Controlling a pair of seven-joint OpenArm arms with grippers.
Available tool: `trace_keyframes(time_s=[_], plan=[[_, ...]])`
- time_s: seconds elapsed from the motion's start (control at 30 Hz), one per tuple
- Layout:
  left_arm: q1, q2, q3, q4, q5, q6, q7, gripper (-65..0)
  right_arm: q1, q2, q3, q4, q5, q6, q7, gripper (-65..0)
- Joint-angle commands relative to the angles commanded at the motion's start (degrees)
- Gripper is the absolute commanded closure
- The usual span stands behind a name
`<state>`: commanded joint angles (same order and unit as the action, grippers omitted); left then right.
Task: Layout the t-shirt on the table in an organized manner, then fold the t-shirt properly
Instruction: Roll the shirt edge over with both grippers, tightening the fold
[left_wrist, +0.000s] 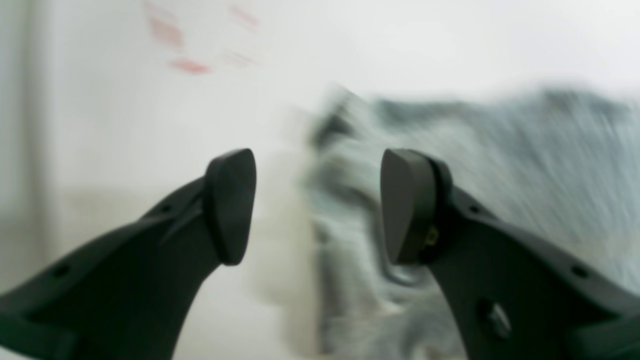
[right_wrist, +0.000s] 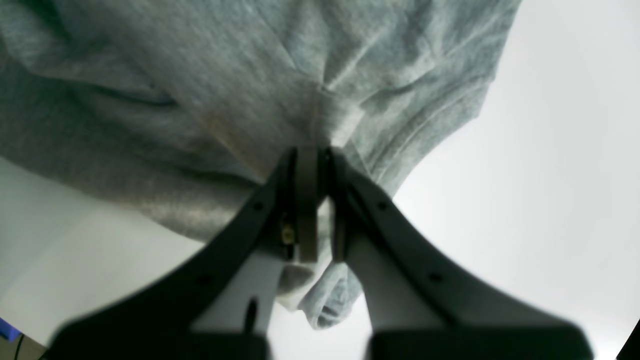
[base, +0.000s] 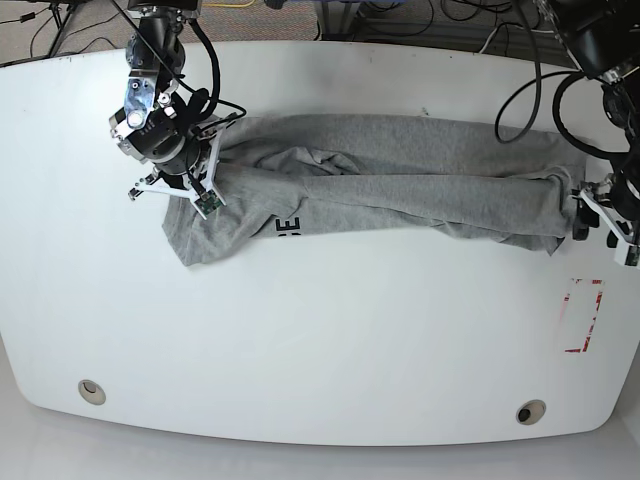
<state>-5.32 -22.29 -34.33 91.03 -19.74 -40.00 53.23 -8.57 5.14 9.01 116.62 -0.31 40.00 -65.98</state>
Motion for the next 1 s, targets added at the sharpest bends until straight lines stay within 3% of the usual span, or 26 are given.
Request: trace_keyframes(time_s=[0.43,0.83,1.0], plan=[[-6.1,0.0,0.4,-18.5,0.3,0.0,0.0,-37.5,0.1,-3.1,-0.1,-0.1,0.0,0.0,0.3,-4.0],[-6.2,0.1,0.4,-20.6,0.2,0.0,-0.2,-37.5,0.0,-3.2,-0.1,-0.1,0.1,0.0,0.3,-4.0],[-7.5,0.2,3.8,-22.5,0.1,0.0,-0.2,-37.2,0.0,-3.2,-0.1,-0.1,0.1,0.0,0.3,-4.0]])
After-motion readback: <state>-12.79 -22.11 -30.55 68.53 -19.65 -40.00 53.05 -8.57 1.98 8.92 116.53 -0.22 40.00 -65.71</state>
